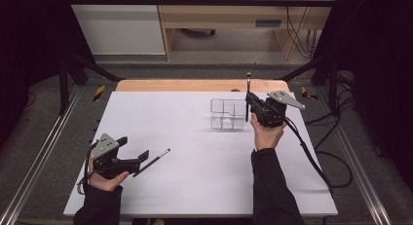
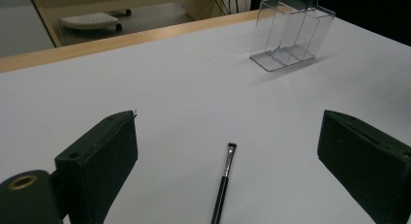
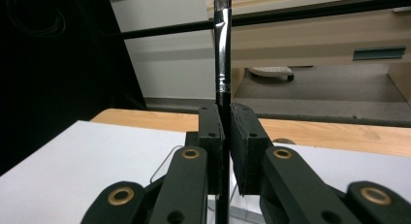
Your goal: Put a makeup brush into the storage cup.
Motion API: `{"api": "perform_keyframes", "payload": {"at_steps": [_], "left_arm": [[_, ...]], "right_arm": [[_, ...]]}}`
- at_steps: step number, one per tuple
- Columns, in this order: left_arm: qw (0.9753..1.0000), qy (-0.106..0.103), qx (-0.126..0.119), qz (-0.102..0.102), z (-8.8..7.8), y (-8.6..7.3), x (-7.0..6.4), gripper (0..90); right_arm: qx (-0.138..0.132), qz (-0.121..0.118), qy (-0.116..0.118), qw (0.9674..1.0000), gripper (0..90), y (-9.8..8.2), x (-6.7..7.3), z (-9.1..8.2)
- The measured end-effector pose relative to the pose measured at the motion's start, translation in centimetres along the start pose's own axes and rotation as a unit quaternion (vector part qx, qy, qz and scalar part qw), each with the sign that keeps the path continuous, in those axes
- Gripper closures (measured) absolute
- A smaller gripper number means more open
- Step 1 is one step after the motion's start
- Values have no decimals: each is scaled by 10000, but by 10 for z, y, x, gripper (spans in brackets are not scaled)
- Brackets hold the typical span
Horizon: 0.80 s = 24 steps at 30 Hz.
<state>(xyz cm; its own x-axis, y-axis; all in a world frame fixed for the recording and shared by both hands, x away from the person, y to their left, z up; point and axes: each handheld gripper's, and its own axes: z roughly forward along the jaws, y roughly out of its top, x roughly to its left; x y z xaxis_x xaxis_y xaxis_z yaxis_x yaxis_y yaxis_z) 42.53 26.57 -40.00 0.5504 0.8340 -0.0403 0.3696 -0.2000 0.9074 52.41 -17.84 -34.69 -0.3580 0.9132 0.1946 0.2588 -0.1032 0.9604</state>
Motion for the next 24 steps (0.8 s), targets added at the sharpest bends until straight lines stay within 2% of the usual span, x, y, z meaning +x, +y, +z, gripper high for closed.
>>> {"api": "perform_keyframes", "payload": {"at_steps": [24], "left_arm": [[10000,-17,-2,-15,0,0,1,64]], "right_arm": [[-125,102,11,9999,843,5,3,36]]}}
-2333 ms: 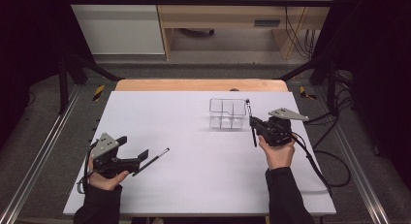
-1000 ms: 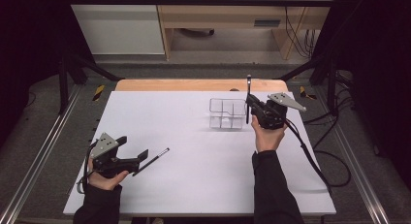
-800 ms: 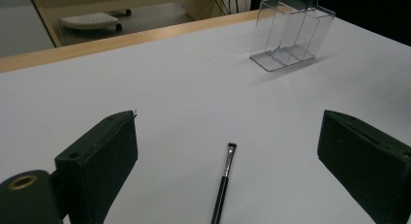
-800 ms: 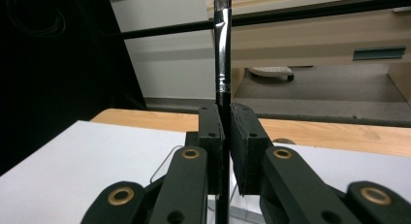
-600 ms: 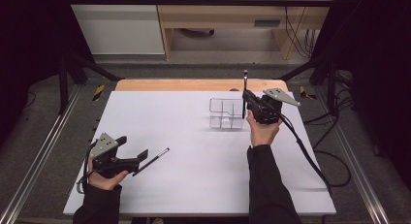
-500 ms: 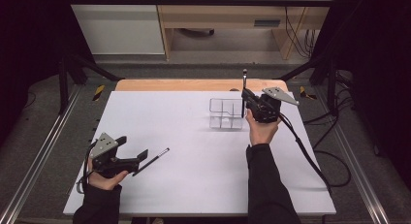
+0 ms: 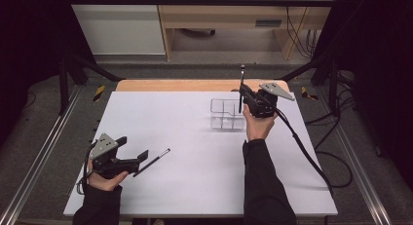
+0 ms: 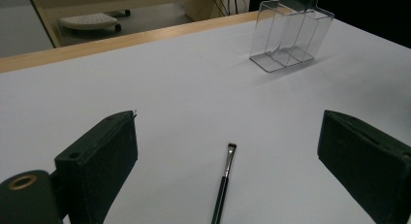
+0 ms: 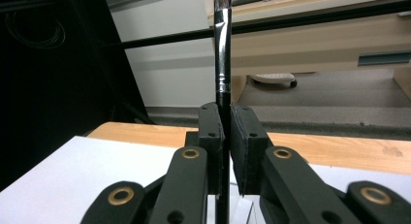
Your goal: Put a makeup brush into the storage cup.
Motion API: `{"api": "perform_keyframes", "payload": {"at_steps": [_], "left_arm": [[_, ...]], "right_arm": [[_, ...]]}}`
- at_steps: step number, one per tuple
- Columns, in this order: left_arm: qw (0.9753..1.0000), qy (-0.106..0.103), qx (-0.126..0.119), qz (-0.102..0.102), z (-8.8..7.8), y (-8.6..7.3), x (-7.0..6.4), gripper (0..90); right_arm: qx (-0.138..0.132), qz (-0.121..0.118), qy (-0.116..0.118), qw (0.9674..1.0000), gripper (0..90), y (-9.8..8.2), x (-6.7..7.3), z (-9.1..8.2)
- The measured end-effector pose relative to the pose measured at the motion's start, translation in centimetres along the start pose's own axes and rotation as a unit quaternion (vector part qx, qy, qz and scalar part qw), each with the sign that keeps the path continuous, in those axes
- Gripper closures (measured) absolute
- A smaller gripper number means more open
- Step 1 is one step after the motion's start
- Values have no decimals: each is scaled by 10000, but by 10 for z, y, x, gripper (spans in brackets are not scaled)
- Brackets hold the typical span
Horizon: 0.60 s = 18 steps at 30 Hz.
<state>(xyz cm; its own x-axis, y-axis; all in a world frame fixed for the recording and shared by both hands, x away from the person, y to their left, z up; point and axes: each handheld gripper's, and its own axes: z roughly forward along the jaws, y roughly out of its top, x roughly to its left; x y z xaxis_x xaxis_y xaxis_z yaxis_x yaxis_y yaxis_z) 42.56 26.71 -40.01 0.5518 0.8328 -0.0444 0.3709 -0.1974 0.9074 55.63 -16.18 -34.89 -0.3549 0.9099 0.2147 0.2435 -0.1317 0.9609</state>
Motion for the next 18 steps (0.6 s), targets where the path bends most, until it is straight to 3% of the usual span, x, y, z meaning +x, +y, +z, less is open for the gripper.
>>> {"api": "perform_keyframes", "payload": {"at_steps": [18], "left_arm": [[10000,-13,-12,-15,0,0,1,64]], "right_arm": [[24,5,-97,9999,843,-6,0,29]]}}
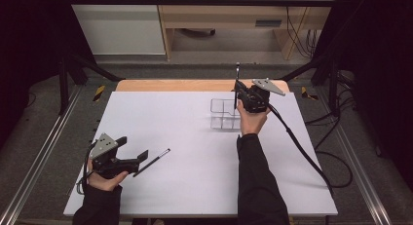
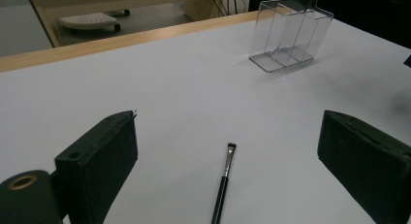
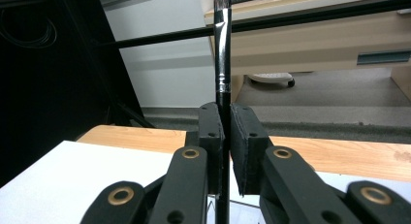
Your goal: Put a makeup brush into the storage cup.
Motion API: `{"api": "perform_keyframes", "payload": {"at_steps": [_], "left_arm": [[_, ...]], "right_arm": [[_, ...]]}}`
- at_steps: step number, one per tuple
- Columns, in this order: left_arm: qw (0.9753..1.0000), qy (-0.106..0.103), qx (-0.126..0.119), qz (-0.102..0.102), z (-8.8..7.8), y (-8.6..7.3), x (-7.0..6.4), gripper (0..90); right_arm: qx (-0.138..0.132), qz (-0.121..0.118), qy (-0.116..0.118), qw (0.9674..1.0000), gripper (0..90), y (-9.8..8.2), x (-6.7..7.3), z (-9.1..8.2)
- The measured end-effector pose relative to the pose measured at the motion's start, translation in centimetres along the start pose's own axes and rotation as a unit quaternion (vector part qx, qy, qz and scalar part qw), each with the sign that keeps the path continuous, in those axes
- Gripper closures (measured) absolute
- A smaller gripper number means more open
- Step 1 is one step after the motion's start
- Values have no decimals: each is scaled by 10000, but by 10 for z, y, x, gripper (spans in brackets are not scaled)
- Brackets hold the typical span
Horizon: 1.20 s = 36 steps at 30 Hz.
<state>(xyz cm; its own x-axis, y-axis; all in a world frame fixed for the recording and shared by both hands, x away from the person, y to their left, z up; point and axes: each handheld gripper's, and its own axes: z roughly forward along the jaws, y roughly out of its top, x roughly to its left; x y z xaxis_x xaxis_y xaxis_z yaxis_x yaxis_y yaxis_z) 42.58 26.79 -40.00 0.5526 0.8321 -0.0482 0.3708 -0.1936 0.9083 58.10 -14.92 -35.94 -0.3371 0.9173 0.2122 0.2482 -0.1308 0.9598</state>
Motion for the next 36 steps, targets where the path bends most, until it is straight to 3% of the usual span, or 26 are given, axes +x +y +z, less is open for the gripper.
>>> {"api": "perform_keyframes", "payload": {"at_steps": [14,36], "left_arm": [[10000,-13,5,7,0,0,0,64],[10000,-27,22,12,1,0,-1,64]], "right_arm": [[60,-64,-65,9999,843,-10,0,18],[210,-132,-73,9997,842,-24,3,31]]}}
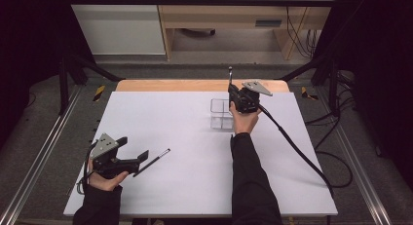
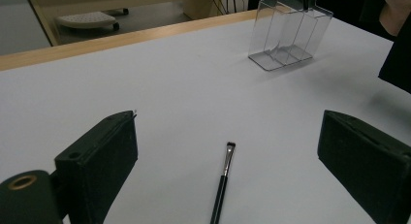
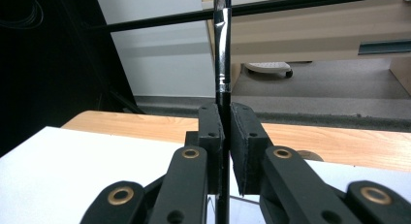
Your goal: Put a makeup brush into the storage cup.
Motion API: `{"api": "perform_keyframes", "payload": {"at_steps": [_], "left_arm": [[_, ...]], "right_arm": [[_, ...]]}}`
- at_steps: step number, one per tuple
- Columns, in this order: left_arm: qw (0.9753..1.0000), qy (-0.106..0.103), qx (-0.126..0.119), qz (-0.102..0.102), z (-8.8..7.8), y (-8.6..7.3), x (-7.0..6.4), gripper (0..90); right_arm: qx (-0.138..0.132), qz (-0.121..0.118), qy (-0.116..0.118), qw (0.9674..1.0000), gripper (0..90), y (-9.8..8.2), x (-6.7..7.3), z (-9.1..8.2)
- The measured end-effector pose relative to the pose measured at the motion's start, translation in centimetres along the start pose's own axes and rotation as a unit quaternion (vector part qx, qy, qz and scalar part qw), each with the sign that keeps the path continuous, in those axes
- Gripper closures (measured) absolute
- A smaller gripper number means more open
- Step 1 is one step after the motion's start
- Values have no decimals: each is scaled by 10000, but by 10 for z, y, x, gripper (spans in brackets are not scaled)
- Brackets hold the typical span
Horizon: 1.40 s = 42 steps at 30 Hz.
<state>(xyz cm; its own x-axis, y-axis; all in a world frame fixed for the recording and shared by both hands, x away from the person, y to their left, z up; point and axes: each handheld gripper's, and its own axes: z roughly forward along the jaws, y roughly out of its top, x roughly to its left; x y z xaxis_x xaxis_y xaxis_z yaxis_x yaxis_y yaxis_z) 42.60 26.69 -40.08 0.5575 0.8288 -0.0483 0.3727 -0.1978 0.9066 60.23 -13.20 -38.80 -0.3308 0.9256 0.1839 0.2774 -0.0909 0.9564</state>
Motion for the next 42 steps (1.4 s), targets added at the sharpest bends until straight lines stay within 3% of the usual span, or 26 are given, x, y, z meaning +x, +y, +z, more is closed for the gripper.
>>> {"api": "perform_keyframes", "payload": {"at_steps": [22,42], "left_arm": [[10000,1,1,5,0,0,0,64],[10000,17,11,20,0,0,-1,64]], "right_arm": [[182,-61,3,9998,843,-15,3,2],[574,-188,-88,9981,842,-28,8,5]]}}
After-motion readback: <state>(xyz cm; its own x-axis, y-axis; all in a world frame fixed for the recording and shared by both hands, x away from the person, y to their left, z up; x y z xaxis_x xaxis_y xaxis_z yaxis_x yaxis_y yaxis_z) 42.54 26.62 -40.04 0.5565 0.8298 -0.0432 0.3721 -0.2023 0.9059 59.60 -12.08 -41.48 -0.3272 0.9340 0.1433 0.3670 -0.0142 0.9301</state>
